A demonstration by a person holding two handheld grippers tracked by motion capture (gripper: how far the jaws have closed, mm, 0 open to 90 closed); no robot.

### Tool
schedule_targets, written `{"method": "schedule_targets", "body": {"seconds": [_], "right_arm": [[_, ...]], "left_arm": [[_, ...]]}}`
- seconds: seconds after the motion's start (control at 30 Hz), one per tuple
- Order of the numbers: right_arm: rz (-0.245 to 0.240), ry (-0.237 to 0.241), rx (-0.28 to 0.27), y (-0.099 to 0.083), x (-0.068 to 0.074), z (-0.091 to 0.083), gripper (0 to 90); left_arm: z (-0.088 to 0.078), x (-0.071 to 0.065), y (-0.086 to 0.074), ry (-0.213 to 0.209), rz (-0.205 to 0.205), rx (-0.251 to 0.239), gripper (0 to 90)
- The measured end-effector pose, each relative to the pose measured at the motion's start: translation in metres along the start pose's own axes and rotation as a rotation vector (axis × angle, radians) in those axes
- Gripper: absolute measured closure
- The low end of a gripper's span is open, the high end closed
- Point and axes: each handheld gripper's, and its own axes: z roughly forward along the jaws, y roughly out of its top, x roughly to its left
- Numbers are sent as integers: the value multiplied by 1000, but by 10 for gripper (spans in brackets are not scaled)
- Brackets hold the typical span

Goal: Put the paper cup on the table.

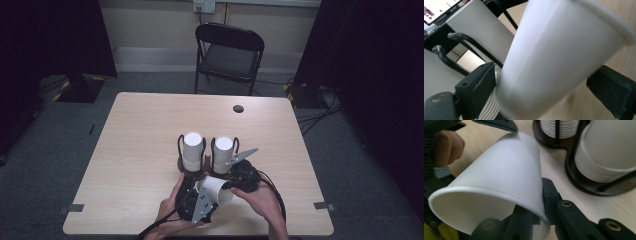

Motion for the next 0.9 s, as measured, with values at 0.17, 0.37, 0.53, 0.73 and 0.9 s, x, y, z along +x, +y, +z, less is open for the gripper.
{"method": "schedule_targets", "body": {"seconds": [0.17,0.37,0.53,0.73,0.9], "right_arm": [[-1,-3,4,3,1,3,874],[-1,1,-9,6,2,6,886],[-11,7,-3,7,3,11,891],[-3,23,-11,8,4,12,893],[-10,29,-5,9,9,15,890]], "left_arm": [[-1,-2,0,-15,-11,-31,145],[-3,-3,2,-18,-20,-62,197],[-4,-4,4,-20,-23,-63,213],[-3,-3,6,-23,-53,-94,200],[-3,-4,9,-1,-39,-84,189]]}}
